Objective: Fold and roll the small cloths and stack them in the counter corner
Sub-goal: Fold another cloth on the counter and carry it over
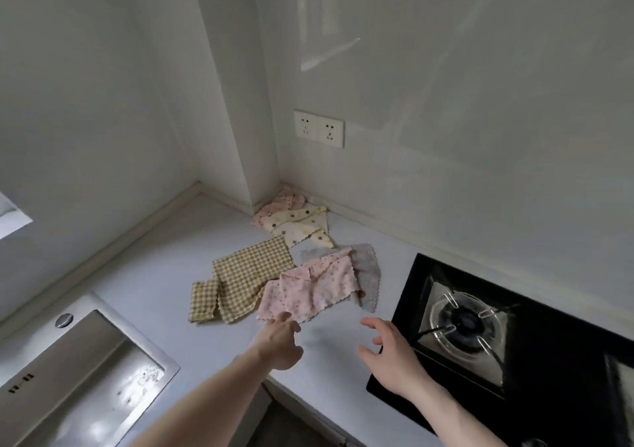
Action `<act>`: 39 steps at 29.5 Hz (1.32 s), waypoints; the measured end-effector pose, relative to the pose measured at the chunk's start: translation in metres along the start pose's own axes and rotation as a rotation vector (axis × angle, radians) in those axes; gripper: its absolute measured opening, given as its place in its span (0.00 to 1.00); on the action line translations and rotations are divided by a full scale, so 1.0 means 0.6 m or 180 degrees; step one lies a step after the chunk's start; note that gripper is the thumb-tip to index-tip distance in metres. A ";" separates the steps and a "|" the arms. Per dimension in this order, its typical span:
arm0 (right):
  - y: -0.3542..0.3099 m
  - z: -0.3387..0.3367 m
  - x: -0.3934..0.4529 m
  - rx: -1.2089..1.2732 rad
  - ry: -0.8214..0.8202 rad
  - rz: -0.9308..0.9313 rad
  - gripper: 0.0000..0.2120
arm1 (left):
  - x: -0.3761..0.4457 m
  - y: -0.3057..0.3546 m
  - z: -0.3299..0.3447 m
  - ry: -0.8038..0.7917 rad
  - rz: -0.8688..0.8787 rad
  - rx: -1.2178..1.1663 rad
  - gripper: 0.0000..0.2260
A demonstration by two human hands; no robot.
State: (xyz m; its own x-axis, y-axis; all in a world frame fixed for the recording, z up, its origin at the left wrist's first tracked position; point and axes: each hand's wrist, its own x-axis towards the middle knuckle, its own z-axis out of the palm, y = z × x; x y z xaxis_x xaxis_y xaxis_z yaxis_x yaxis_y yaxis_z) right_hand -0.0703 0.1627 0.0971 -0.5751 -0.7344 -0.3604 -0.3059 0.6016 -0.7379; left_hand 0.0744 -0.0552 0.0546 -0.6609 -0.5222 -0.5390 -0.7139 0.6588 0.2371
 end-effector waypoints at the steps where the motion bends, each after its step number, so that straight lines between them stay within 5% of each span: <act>1: -0.007 0.012 0.002 0.0015 0.0075 0.0060 0.23 | 0.015 -0.005 -0.001 -0.0127 0.0068 0.0116 0.26; 10: -0.039 0.101 -0.023 0.0193 0.0721 0.0530 0.21 | 0.100 -0.044 0.008 -0.0250 0.0669 0.0409 0.30; 17: -0.048 0.124 -0.053 0.0240 0.0967 0.0719 0.19 | 0.089 -0.042 -0.078 0.1447 0.1495 -0.0492 0.16; 20: -0.075 0.119 -0.048 0.0224 0.1125 0.0600 0.18 | 0.065 -0.031 -0.143 0.1694 0.1649 -0.1443 0.10; 25: -0.131 0.105 -0.031 0.0422 0.1382 0.0291 0.21 | -0.018 -0.011 -0.235 0.1420 0.1827 -0.2765 0.02; 28: -0.168 0.102 -0.031 0.0650 0.1410 0.0006 0.26 | -0.068 -0.011 -0.263 0.1044 0.1983 -0.2974 0.06; 31: -0.202 0.109 -0.041 0.0913 0.1180 -0.0095 0.31 | -0.115 -0.010 -0.275 0.0945 0.2129 -0.2574 0.09; 39: -0.227 0.128 -0.074 0.0820 0.0895 -0.0054 0.25 | -0.198 0.000 -0.263 0.0840 0.2264 -0.1638 0.08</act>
State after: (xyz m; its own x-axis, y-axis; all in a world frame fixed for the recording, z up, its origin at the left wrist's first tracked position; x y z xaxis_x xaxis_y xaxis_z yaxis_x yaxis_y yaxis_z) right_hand 0.0551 0.0889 0.1698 -0.7682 -0.6073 -0.2026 -0.1370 0.4652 -0.8745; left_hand 0.1161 -0.0784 0.2458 -0.9704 -0.2343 0.0589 -0.0917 0.5829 0.8074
